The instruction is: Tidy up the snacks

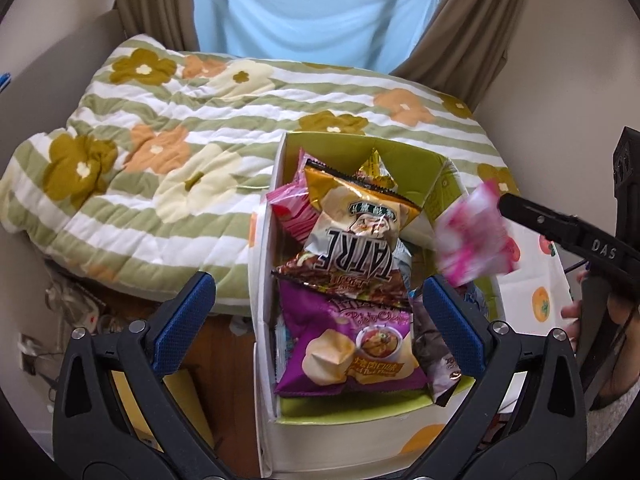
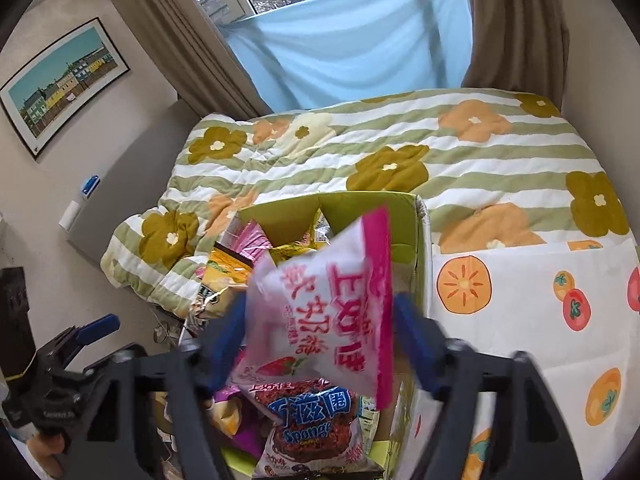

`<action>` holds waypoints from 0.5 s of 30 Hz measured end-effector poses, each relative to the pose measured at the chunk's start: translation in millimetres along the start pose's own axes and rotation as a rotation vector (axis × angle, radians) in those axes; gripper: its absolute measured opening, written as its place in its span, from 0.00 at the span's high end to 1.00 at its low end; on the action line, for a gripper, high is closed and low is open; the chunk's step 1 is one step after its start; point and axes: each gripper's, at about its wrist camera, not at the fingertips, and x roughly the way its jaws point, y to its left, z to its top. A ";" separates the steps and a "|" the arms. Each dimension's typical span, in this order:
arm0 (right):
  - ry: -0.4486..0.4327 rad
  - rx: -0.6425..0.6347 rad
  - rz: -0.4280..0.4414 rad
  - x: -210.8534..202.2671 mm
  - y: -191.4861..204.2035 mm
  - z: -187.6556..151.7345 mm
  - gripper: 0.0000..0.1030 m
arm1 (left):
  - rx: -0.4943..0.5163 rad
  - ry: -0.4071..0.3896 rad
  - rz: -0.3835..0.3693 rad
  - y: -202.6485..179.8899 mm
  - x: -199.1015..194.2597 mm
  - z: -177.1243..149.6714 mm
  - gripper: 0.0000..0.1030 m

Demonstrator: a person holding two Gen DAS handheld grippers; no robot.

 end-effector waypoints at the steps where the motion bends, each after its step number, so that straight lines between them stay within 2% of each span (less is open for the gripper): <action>1: -0.012 0.013 -0.018 -2.2 -1.9 -2.7 0.10 | 0.006 -0.004 0.011 1.2 -0.6 -2.8 0.00; 3: -0.031 0.031 -0.065 -9.0 -5.3 -10.4 0.09 | 0.031 -0.023 0.044 0.4 -3.5 -10.1 0.00; 6: -0.029 0.048 -0.123 -16.1 -10.6 -25.0 0.09 | 0.050 -0.027 0.050 -3.7 -6.9 -15.4 0.00; 11: -0.032 0.051 -0.115 -30.1 -12.5 -41.7 0.09 | 0.050 -0.047 0.039 -16.2 -25.2 -22.0 0.00; 15: -0.069 0.035 -0.089 -54.2 -8.7 -45.4 0.09 | 0.062 -0.099 0.062 -35.8 -56.7 -27.1 0.00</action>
